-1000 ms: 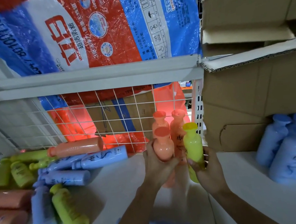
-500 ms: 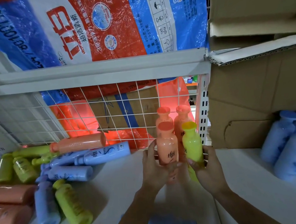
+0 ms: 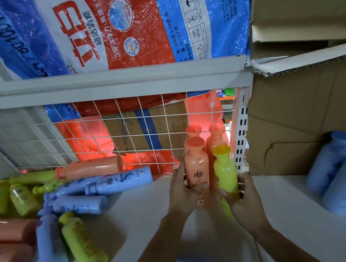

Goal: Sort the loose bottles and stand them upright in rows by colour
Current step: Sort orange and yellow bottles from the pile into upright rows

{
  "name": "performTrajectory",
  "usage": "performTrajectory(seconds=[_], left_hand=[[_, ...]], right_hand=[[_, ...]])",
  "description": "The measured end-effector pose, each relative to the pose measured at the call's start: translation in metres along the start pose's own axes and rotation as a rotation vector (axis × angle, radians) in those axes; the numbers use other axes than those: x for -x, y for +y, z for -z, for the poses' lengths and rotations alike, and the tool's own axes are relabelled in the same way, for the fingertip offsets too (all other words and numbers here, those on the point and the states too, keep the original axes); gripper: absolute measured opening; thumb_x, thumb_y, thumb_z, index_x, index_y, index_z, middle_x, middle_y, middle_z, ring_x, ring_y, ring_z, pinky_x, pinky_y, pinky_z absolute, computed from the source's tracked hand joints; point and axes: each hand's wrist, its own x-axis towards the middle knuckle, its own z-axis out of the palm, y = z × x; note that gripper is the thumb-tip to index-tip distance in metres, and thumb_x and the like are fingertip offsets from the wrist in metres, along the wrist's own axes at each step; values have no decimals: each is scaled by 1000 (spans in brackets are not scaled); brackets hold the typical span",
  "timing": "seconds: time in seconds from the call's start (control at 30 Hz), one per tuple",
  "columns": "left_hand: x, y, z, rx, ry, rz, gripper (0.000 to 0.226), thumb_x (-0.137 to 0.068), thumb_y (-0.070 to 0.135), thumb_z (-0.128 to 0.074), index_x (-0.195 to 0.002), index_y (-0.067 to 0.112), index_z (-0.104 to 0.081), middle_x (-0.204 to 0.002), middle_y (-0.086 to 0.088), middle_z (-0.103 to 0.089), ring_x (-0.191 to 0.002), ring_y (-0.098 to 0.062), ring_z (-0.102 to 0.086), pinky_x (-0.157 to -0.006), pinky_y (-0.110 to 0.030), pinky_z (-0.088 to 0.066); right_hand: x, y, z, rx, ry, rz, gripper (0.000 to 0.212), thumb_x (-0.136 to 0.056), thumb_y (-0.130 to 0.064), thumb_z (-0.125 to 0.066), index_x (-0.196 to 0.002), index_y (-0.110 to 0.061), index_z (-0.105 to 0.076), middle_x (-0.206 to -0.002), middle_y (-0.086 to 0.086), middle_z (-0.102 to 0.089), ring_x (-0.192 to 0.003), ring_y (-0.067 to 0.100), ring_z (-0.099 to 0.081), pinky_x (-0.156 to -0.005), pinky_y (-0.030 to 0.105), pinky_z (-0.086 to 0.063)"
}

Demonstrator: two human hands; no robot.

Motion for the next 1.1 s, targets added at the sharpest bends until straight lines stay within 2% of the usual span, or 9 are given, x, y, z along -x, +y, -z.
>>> performTrajectory(seconds=[0.13,0.23,0.4,0.5,0.63,0.77,0.93,1.03,1.1], left_hand=[[5,1,6,33,-36,19,92,-67,23,-85,-142,37,-35,-123,15,-57,-111,-8,-56,-80,-26,-57],[18,-2,21,-124,-35,87,94,-61,50,-82,-141,43,-32,-126,16,-53,-112,-8,-52,-86,-37,-55],[45,2,86,-465,254,89,43,-85,35,-69,-124,22,-56,-115,4,-61,-106,-15,-57,-93,-38,-48],[60,4,140,-703,328,242,36,-87,33,-62,-120,21,-58,-117,-5,-62,-112,-27,-55,-93,-39,-45],[68,-3,204,-917,351,618,42,-86,36,-51,-124,20,-53,-130,-14,-53,-123,-35,-45,-104,-42,-34],[71,-10,230,-1033,206,679,56,-92,37,-49,-142,15,-34,-148,-15,-30,-137,-39,-29,-109,-43,-31],[50,-28,243,-1015,-21,698,88,-82,31,-62,-150,22,-6,-152,-27,-11,-141,-46,-12,-114,-48,-19],[47,-37,247,-789,50,684,94,-78,26,-63,-149,29,0,-151,-26,-10,-141,-45,-13,-112,-48,-25],[52,-45,249,-589,178,659,97,-67,27,-67,-142,33,-5,-139,-18,-26,-134,-41,-28,-108,-43,-35]], right_hand=[[9,-4,-1,-12,-11,25,45,-79,-14,-73,-113,-22,-46,-104,-9,-57,-96,11,-59,-78,31,-52],[18,-7,-6,-49,-51,65,44,-77,-12,-74,-111,-22,-48,-103,-11,-58,-93,8,-60,-72,21,-48],[32,-19,-45,-106,-207,157,50,-78,-7,-73,-109,-35,-47,-105,-18,-60,-92,1,-61,-73,17,-48],[37,-35,-78,-118,-306,185,44,-74,-21,-74,-108,-35,-49,-104,-12,-63,-91,0,-62,-76,24,-50],[40,-54,-127,-146,-341,204,46,-65,-43,-69,-106,-34,-51,-102,-10,-62,-89,7,-63,-77,36,-53],[38,-56,-174,-143,-316,194,42,-70,-22,-76,-101,-35,-51,-99,-10,-64,-86,7,-64,-76,33,-52],[33,-49,-228,-153,-204,154,36,-78,0,-70,-100,-23,-53,-85,-1,-64,-73,11,-63,-68,30,-51],[31,-47,-250,-160,-83,115,40,-78,8,-68,-93,-26,-53,-83,1,-61,-70,2,-61,-64,17,-49],[31,-48,-257,-139,-9,82,40,-77,5,-69,-95,-27,-52,-87,-2,-61,-73,3,-61,-68,23,-49]])
